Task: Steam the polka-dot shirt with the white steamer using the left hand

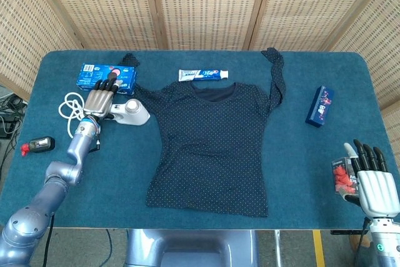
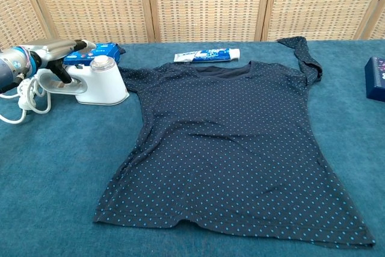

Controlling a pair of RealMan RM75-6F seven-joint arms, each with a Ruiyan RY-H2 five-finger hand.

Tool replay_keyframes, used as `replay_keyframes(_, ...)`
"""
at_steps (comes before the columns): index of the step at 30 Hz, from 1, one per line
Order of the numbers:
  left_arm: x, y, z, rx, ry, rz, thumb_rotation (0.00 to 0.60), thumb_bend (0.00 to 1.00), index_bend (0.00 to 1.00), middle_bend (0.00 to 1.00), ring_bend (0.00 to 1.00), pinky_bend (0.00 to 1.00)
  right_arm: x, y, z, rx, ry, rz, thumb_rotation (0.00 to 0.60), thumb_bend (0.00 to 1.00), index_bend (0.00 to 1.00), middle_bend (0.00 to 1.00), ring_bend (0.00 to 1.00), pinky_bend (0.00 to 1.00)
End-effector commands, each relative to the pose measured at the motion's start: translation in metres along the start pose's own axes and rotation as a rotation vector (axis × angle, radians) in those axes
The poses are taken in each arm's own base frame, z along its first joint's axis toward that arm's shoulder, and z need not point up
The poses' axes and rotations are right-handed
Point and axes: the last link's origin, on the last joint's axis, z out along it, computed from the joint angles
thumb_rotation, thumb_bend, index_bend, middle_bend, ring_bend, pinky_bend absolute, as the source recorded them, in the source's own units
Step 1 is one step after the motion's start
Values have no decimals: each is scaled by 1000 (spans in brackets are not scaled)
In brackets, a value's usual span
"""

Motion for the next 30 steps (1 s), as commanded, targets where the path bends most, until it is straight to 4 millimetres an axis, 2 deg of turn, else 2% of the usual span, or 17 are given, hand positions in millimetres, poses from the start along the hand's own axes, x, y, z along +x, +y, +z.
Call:
replay_keyframes(1,0,1,2,6,-3,-2,600,419,0,0,0,0,0,0,0,3,-1,2,600,0,0,0,0,0)
replay_keyframes(10,0,4,2,10,22,27,600,445,0,0,6,0,-1,-1,0,2,-1,-7,600,0,0,0,0,0)
replay_keyframes(12,1,4,0,12,54,12,600,445,0,25,79,7,-1,-1,0,1,0,-6,600,0,0,0,0,0)
replay_keyframes(14,3,4,-2,7,87,9,600,444,23,103,196,54,0,-1,0,1,1,-6,600,0,0,0,0,0)
replay_keyframes(16,5,4,-4,-1,108,14,600,445,100,196,278,139,-1,-1,0,4,-1,-4,600,0,0,0,0,0)
replay_keyframes(21,4,2,-5,-6,106,6,600,492,221,258,328,210,0,-2,0,8,-2,-1,600,0,0,0,0,0)
replay_keyframes(24,4,2,-5,-8,102,1,600,493,340,323,387,278,0,-2,-1,9,-1,0,600,0,0,0,0,0)
replay_keyframes(30,4,2,-7,-21,118,-6,600,513,609,486,522,534,0,-3,-2,14,-3,1,600,0,0,0,0,0)
